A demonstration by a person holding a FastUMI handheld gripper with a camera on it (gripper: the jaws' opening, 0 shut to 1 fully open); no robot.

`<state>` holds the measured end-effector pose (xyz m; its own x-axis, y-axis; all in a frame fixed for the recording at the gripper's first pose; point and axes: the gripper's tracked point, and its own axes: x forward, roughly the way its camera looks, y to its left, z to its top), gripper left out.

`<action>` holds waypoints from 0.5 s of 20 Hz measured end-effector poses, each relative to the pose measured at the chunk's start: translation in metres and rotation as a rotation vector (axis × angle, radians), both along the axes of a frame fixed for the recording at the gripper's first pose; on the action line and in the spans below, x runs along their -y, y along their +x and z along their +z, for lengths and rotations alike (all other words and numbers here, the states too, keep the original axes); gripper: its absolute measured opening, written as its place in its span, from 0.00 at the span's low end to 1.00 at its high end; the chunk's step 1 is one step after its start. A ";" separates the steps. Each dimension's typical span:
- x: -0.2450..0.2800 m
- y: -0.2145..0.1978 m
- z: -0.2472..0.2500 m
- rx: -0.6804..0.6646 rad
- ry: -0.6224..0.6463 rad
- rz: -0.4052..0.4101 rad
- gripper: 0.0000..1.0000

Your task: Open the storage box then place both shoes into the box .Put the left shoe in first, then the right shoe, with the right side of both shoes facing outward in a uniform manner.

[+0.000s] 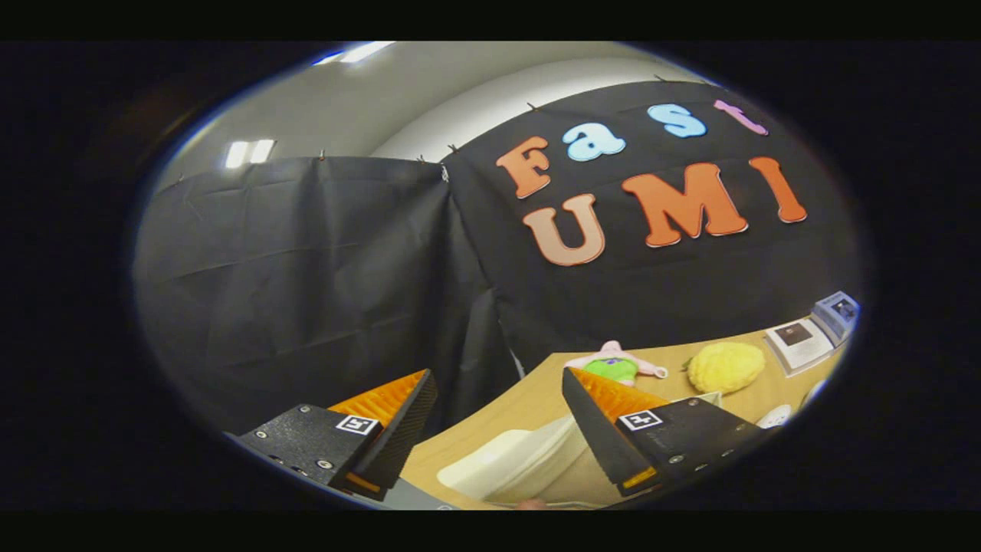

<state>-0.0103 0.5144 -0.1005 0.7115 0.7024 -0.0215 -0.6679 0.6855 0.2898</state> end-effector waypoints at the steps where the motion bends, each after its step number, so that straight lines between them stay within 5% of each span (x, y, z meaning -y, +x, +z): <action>1: 0.011 0.006 0.000 0.007 -0.009 -0.026 0.98; 10: 0.159 0.069 -0.042 0.030 -0.112 -0.349 0.98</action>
